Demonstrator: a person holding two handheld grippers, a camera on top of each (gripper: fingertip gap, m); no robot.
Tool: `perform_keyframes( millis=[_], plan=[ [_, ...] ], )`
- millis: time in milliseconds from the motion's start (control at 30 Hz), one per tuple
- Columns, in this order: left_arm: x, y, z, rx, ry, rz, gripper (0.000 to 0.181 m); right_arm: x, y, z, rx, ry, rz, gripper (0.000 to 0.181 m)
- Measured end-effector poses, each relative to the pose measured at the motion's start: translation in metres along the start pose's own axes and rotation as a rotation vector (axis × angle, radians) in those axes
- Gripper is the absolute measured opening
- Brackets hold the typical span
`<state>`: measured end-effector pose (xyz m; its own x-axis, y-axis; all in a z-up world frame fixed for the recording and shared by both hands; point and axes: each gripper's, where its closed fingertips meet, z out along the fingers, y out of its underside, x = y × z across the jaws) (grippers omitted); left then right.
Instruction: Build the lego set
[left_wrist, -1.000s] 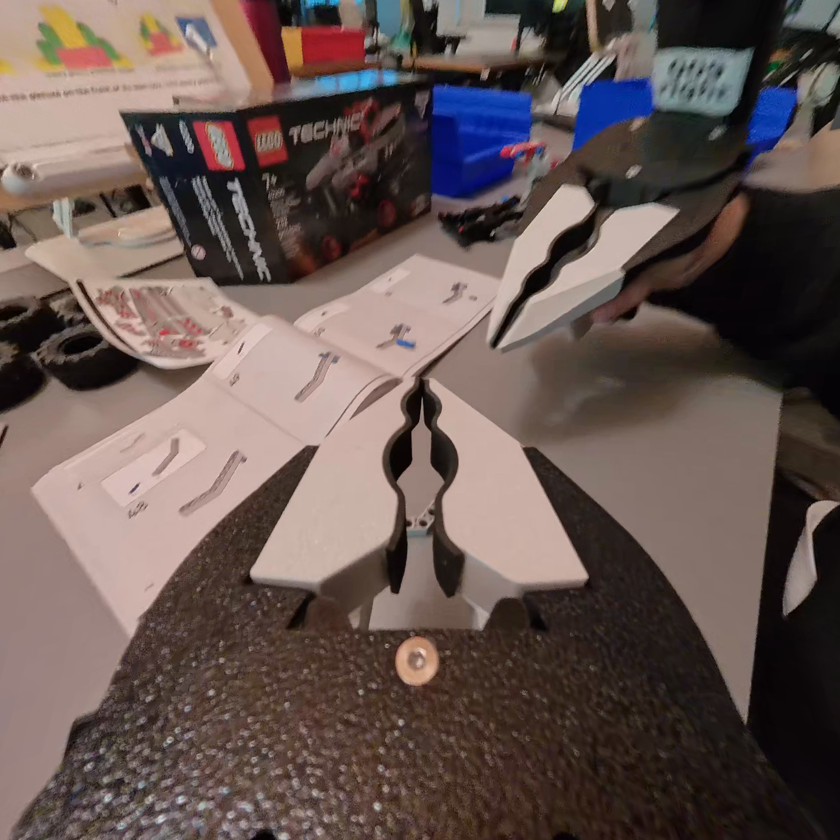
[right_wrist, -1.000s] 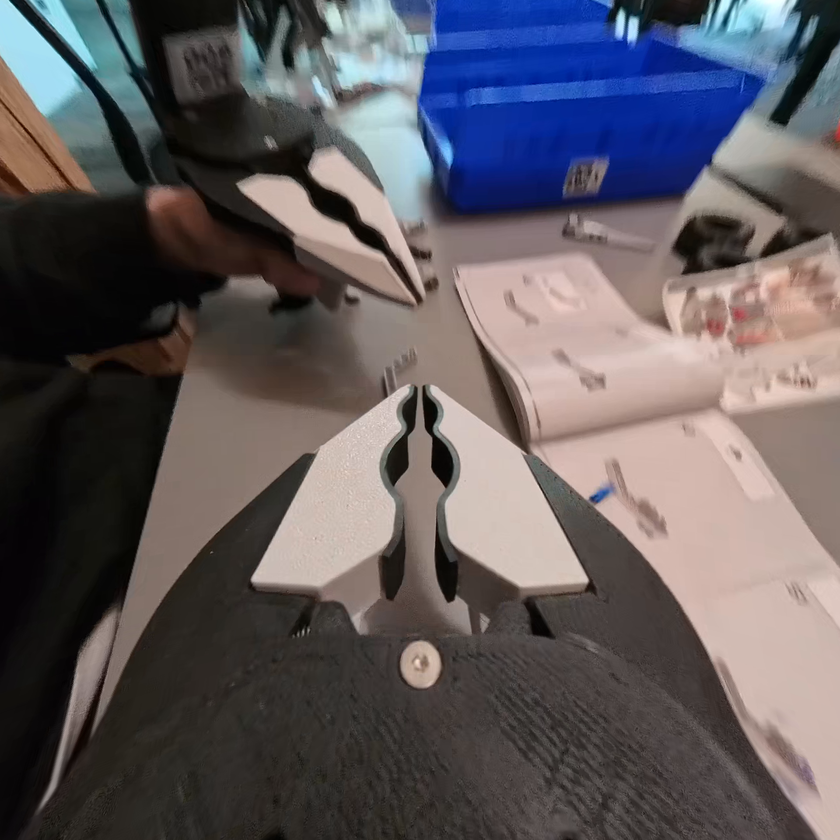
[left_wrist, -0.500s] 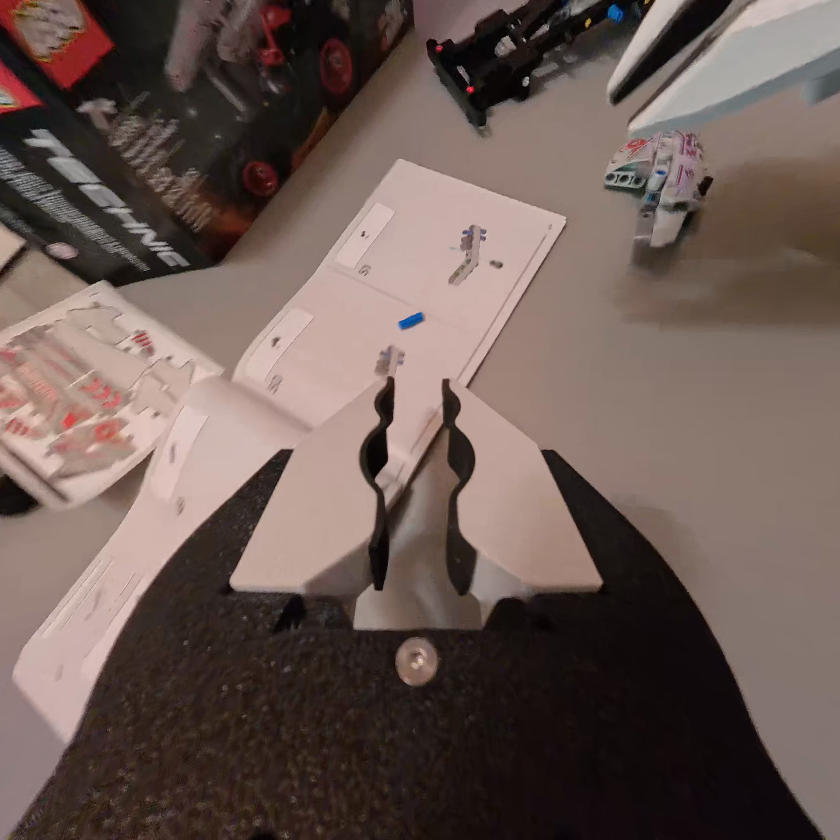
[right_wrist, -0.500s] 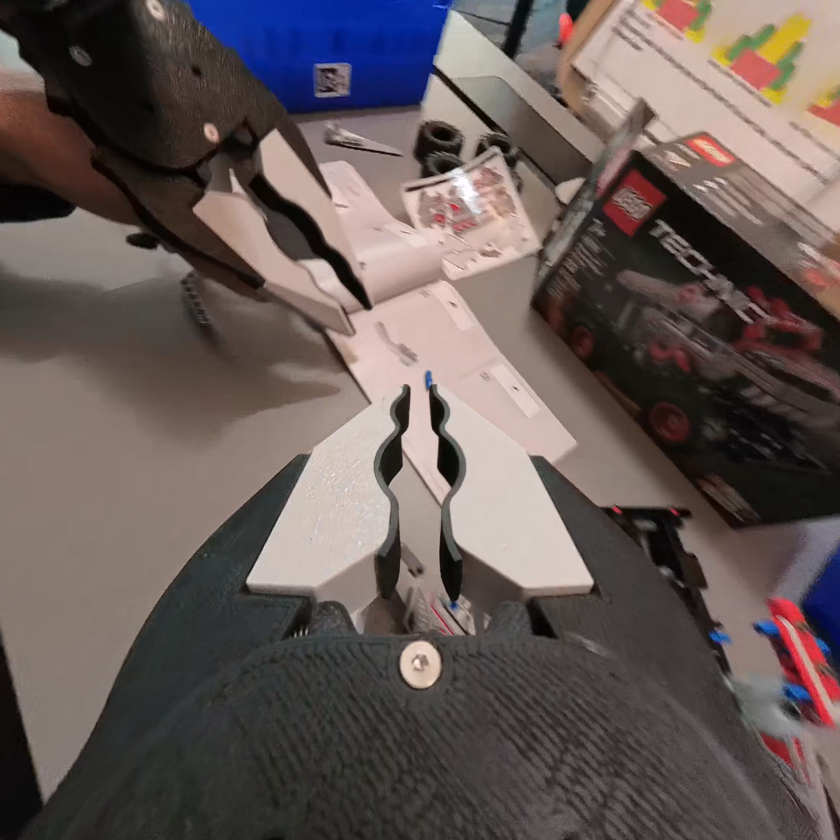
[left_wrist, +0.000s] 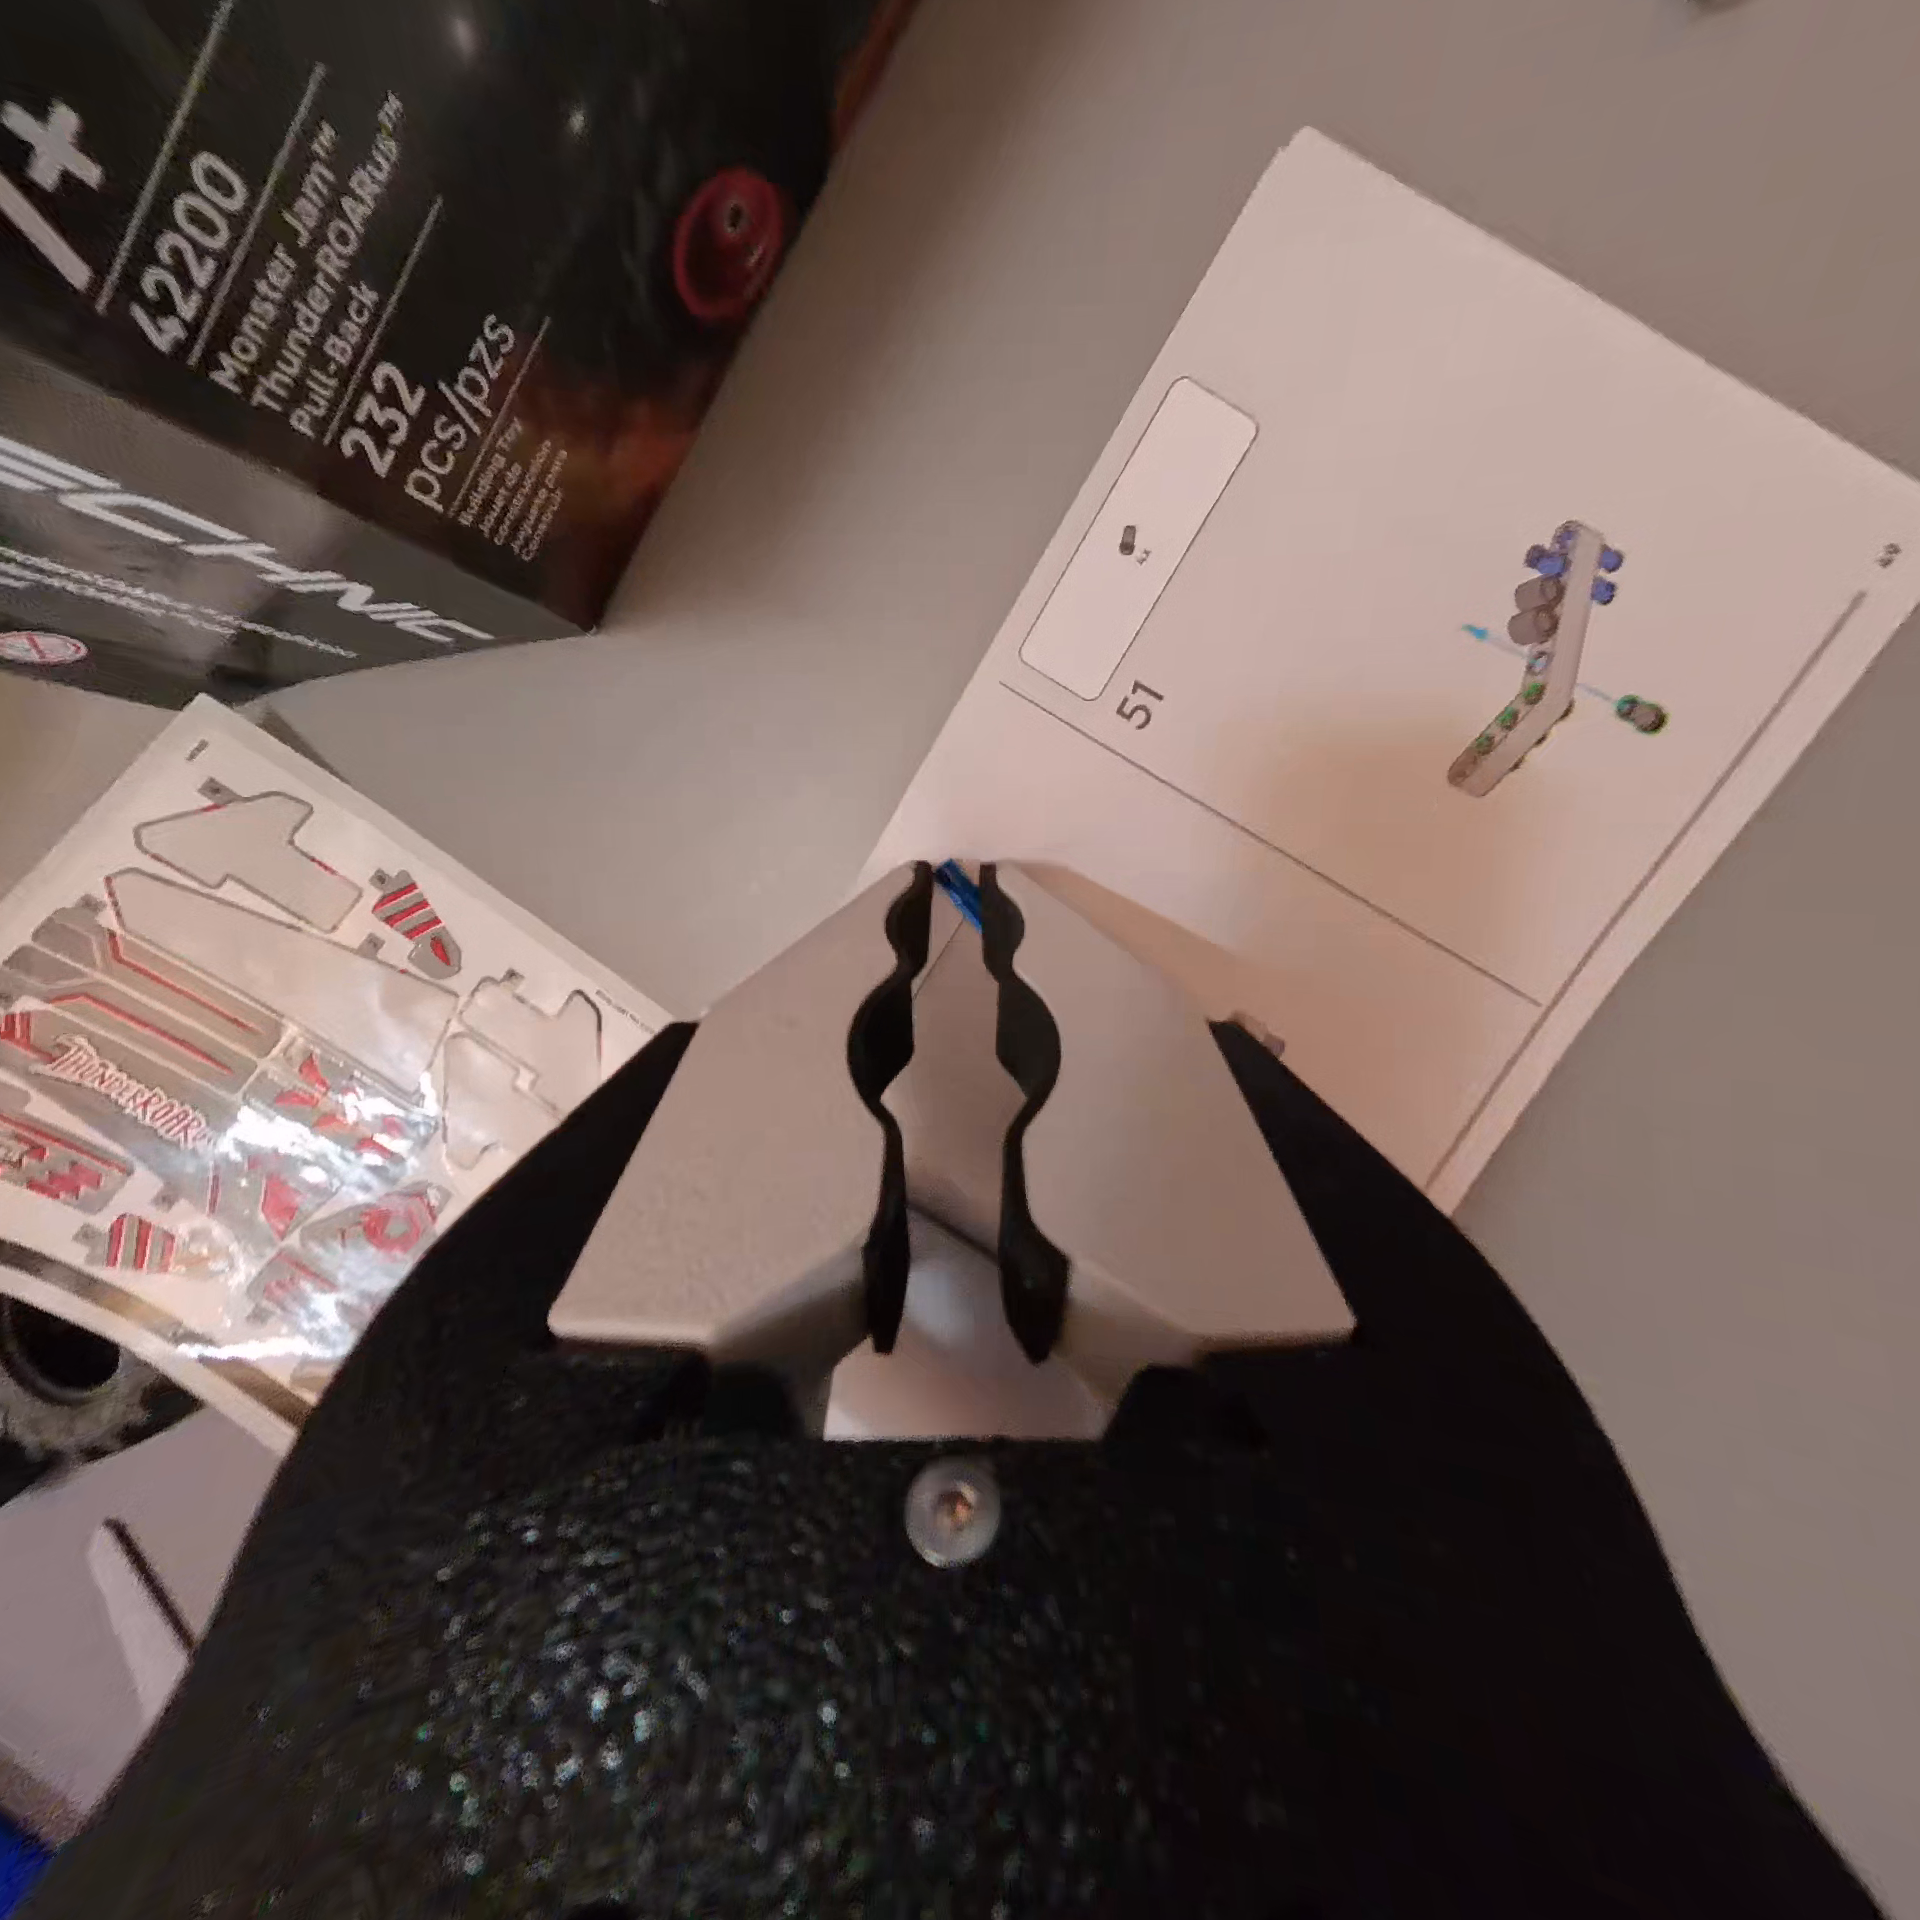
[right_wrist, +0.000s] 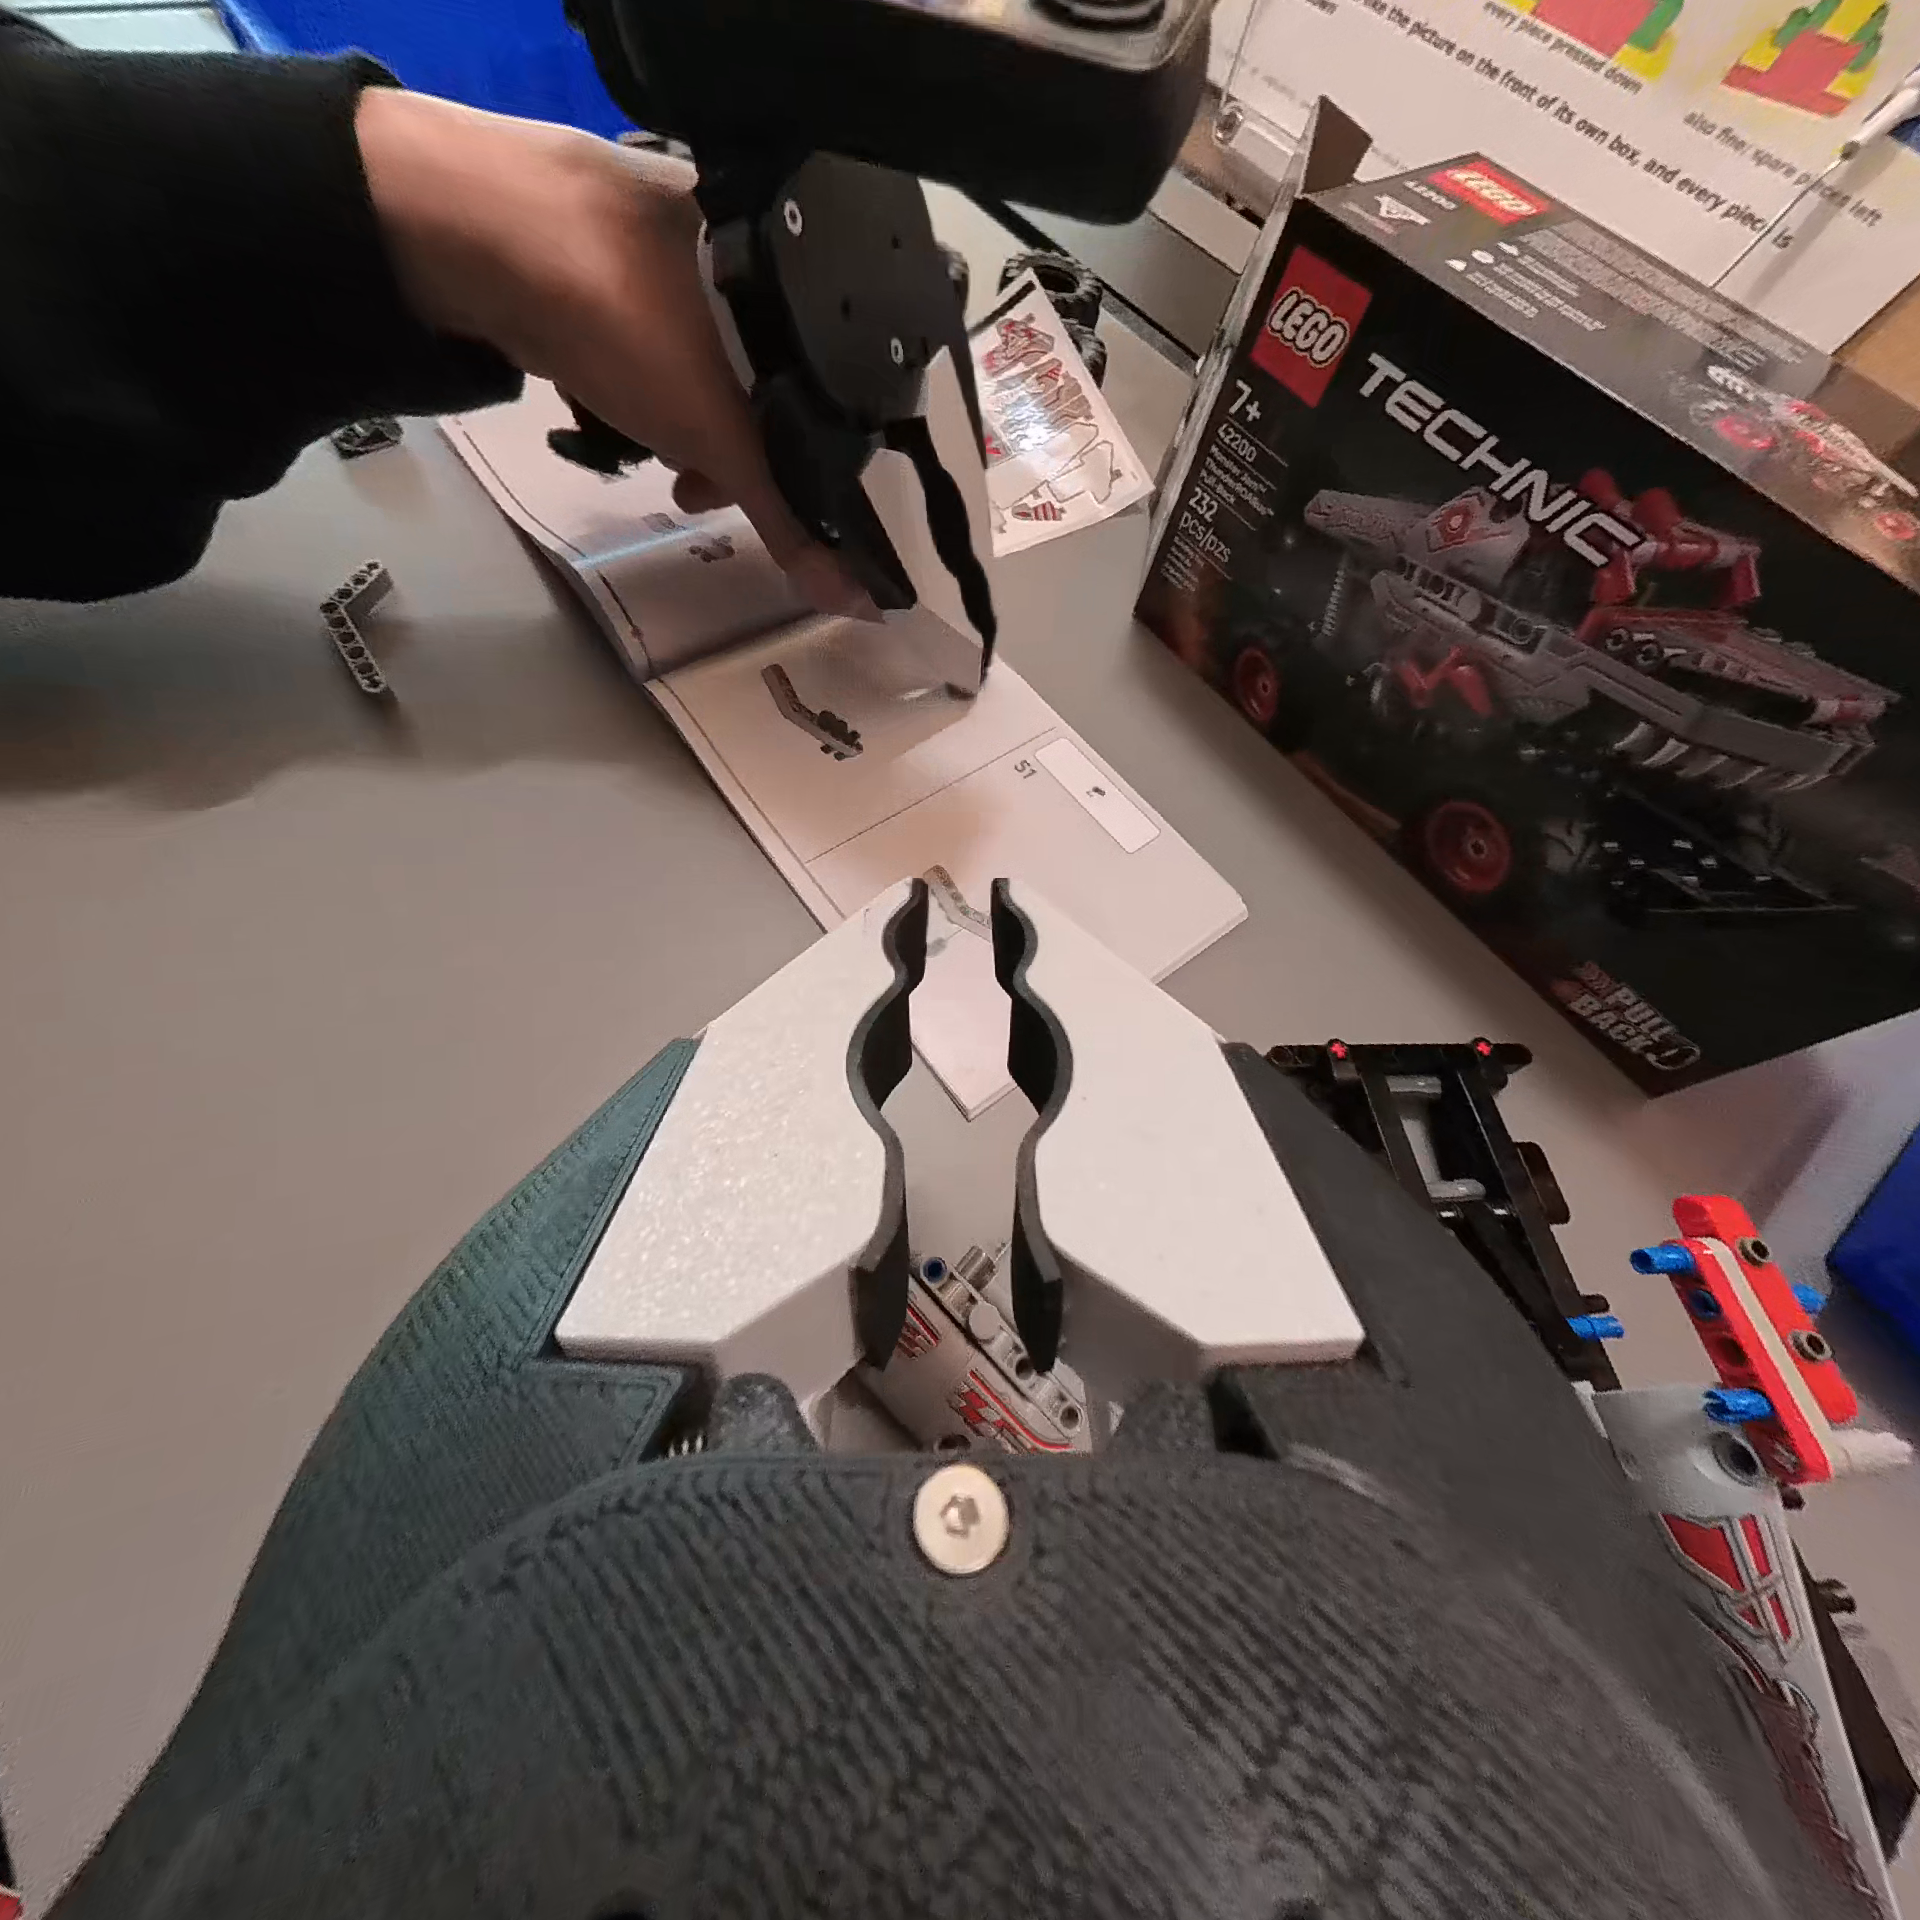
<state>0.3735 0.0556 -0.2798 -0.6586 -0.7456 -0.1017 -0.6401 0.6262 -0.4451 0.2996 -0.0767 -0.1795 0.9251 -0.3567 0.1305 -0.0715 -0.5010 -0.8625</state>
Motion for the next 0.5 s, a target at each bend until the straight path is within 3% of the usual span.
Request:
perform_keyframes(
  millis=[167, 333, 500],
  plan=[
    [0.002, 0.002, -0.003, 0.025, -0.007, 0.063, 0.006, -0.001, 0.001, 0.004, 0.023, -0.035, 0.016, 0.011],
    [-0.003, -0.014, -0.039, 0.194, 0.047, -0.012, 0.006, -0.002, 0.001, 0.004, 0.025, -0.043, 0.004, 0.012],
    [-0.019, 0.005, -0.040, 0.078, -0.031, -0.022, 0.007, -0.002, 0.000, 0.006, 0.031, -0.048, 0.005, 0.012]
  ],
)
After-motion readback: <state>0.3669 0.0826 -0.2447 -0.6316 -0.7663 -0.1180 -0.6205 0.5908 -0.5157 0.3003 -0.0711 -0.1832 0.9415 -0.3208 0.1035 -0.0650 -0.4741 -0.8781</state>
